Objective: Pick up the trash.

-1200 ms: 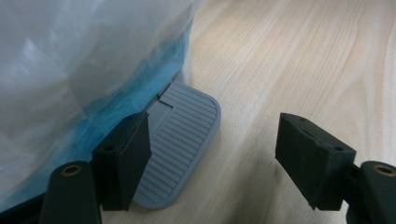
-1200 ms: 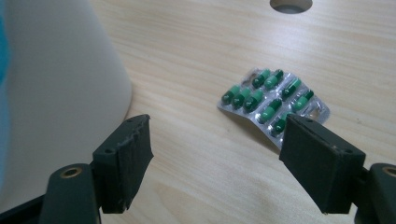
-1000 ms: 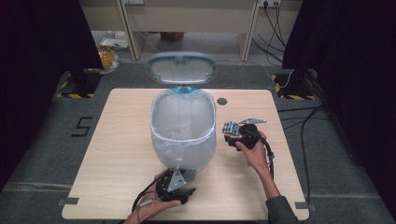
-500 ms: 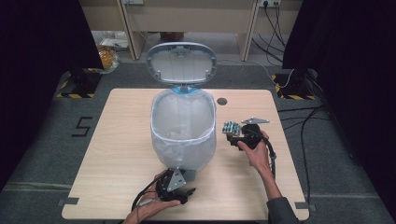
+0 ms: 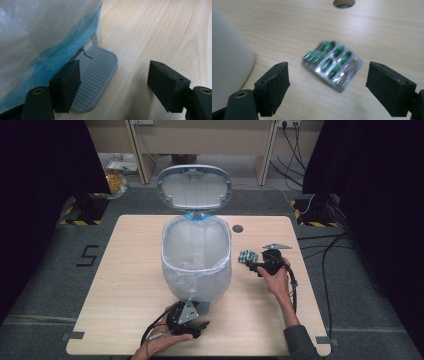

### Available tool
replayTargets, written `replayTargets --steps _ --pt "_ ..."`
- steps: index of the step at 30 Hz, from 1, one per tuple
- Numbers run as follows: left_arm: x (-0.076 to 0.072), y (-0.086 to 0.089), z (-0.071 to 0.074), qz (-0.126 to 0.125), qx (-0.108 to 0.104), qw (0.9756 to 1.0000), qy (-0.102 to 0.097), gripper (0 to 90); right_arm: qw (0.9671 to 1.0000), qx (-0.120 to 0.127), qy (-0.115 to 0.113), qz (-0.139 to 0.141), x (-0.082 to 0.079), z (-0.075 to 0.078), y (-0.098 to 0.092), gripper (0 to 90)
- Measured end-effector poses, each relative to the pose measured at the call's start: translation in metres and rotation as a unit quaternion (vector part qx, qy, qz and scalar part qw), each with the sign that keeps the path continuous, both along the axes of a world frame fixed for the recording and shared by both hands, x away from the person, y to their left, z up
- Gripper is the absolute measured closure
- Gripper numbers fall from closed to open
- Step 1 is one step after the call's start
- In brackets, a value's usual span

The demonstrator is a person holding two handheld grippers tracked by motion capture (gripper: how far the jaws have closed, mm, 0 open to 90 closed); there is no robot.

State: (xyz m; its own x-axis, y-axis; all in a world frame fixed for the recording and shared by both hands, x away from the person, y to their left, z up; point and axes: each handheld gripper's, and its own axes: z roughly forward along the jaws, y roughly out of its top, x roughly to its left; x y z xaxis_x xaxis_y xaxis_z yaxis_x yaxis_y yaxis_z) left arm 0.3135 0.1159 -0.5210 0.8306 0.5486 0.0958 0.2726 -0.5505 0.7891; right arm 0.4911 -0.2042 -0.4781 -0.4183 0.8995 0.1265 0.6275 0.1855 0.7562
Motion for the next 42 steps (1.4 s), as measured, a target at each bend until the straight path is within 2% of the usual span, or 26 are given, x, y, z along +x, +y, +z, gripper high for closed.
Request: replayTargets --steps 1,2,3,5,7,13,14,19,22,24,28,32,33,38,42 --pt "0.0 0.0 0.0 0.0 0.002 1.0 -0.001 25.9 1.0 0.001 -0.005 -0.008 0.003 0.001 -0.001 18.8" --pt "0.0 0.0 0.0 0.0 0.003 1.0 -0.002 26.0 0.9998 0.015 -0.005 -0.013 0.005 0.001 -0.002 18.5" --pt "0.0 0.0 0.0 0.0 0.003 1.0 -0.003 26.0 0.9996 0.024 0.004 -0.014 0.009 0.001 -0.003 17.3" --pt "0.0 0.0 0.0 0.0 0.002 1.0 -0.002 26.0 0.9996 0.012 0.005 -0.024 0.014 -0.001 -0.003 17.2" --pt "-0.001 -0.001 0.0 0.002 0.004 1.0 -0.005 26.0 0.9993 0.019 0.006 -0.031 0.017 -0.002 -0.001 17.1" --pt "0.0 0.0 0.0 0.0 0.002 1.0 -0.001 26.0 0.9988 0.02 0.022 -0.039 0.025 -0.009 0.009 15.5" --pt "0.0 0.0 0.0 0.0 0.002 1.0 -0.001 26.0 0.9982 0.012 0.03 -0.05 0.029 -0.012 0.014 15.5" --pt "-0.001 -0.001 0.0 0.002 0.005 1.0 -0.004 26.0 0.9961 0.011 0.041 -0.077 0.038 -0.018 0.023 15.5" --pt "0.0 0.001 0.0 0.002 -0.002 1.0 -0.001 26.3 0.9936 0.016 0.045 -0.102 0.044 -0.027 0.027 15.5" --pt "0.0 0.001 0.0 0.002 -0.004 1.0 -0.001 26.9 0.9941 0.012 0.045 -0.098 0.047 -0.031 0.029 14.8" --pt "0.0 0.001 0.0 0.001 -0.004 1.0 0.0 26.9 0.9948 -0.02 0.038 -0.092 0.048 -0.032 0.033 15.6" --pt "0.0 0.001 0.0 0.002 -0.004 1.0 -0.002 26.9 0.9953 -0.036 0.038 -0.081 0.046 -0.031 0.033 18.6" --pt "0.0 0.001 0.0 0.002 -0.004 1.0 -0.002 26.9 0.9953 -0.036 0.038 -0.081 0.046 -0.031 0.033 18.6" --pt "0.0 0.001 0.0 0.001 -0.001 1.0 -0.001 26.9 0.9973 -0.044 0.035 -0.047 0.039 -0.03 0.027 24.7" --pt "0.0 0.0 0.0 0.001 -0.001 1.0 -0.001 27.1 0.9978 -0.041 0.035 -0.038 0.033 -0.029 0.025 29.3"
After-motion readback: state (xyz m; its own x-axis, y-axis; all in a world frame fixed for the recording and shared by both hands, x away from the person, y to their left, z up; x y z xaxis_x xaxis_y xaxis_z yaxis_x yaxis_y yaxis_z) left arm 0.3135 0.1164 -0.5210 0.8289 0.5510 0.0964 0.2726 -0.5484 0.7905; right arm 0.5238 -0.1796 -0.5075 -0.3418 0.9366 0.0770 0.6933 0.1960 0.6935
